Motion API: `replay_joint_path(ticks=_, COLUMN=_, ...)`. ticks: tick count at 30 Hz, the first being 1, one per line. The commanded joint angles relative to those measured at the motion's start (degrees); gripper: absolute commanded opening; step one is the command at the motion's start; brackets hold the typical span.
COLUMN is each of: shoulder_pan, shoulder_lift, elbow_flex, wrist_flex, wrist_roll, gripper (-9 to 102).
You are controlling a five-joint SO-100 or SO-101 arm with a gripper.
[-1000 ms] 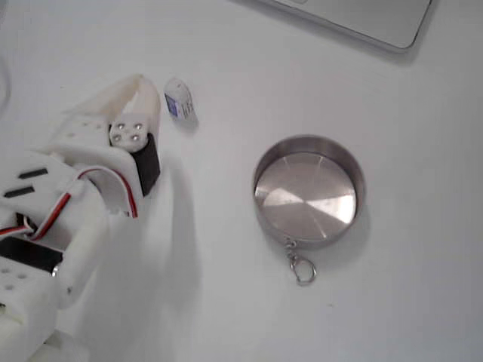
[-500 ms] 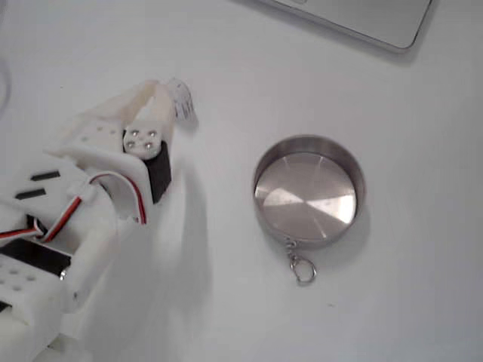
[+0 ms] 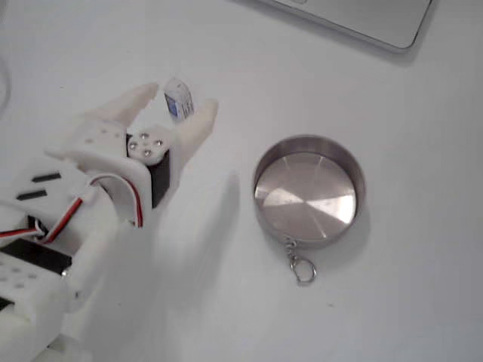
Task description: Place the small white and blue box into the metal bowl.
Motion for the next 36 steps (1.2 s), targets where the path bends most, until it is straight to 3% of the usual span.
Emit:
replay_joint_path(ticks=1, shoulder_pan=-0.3, shoulder_lift=-6.7, elbow_flex=-3.0, wrist_flex=-1.0, wrist_roll=0.8, gripper=25)
replay_joint_path(ticks=11, shoulder_pan=-0.3, shoulder_lift=-18.8, elbow_flex=-13.7, wrist_flex=-1.1, wrist_roll=1.0, gripper=25)
replay_joint_path(ticks=20, shoulder_pan=-1.6, shoulder_lift=-25.7, elbow_flex=-19.4, wrist_flex=-1.7, wrist_roll=1.1, gripper=32)
replay_joint_path(ticks=29, shoulder_pan=-2.9, shoulder_lift=-38.8, elbow_flex=-19.8, wrist_flex=-21.0, wrist_roll=1.1, gripper=33)
replay_joint_path(ticks=36, shoulder_pan=-4.0, shoulder_lift=-42.1, elbow_flex=-19.8, wrist_flex=-25.0, wrist_roll=1.1, gripper=38)
